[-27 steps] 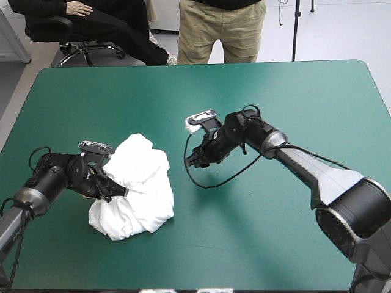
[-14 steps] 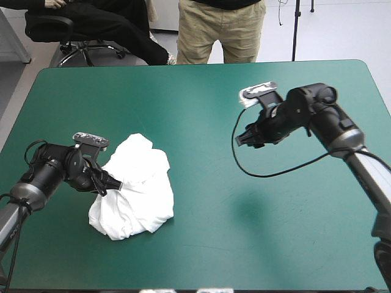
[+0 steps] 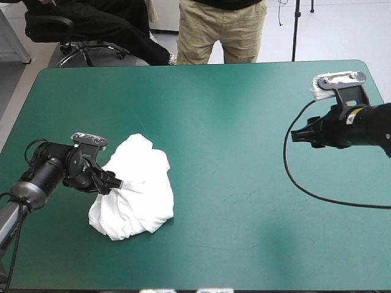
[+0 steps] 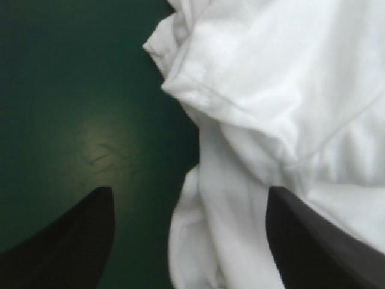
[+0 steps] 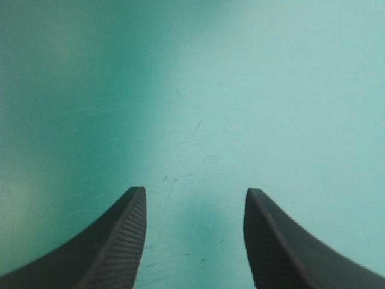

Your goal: Fold the cloth

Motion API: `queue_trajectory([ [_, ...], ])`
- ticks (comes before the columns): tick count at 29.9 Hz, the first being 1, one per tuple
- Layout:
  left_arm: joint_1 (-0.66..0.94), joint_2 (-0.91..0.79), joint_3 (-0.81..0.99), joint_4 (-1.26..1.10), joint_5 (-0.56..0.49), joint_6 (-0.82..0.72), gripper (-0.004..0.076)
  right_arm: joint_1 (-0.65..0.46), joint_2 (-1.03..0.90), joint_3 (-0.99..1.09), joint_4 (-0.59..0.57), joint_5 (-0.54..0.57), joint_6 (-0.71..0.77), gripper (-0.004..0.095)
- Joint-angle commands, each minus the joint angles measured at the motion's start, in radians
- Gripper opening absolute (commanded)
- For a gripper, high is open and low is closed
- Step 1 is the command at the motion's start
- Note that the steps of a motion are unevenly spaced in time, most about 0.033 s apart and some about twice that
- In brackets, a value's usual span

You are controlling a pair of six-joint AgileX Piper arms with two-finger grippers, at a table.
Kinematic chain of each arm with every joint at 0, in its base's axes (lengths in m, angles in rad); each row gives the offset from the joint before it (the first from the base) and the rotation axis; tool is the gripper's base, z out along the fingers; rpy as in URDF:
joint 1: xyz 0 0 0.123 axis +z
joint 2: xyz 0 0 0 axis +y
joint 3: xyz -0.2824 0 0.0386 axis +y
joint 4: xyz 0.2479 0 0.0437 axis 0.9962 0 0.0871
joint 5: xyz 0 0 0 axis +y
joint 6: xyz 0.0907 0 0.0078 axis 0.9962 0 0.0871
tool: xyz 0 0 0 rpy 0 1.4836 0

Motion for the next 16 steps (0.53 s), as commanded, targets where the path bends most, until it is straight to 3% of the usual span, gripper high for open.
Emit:
queue_trajectory([
  [1,-0.002,-0.019,-0.062,-0.107,-0.03,0.05,0.0527,-0.009,-0.068,0.015,-0.033,0.0,0.027,0.0454],
  [8,-0.02,0.051,-0.112,-0.246,-0.03,0.117,0.0527,-0.009,-0.095,0.071,-0.1,0.0,0.059,0.0333],
  [16,-0.116,0.19,-0.125,-0.215,-0.075,0.104,0.0527,-0.009,-0.095,0.09,-0.089,0.0,0.075,0.0324],
])
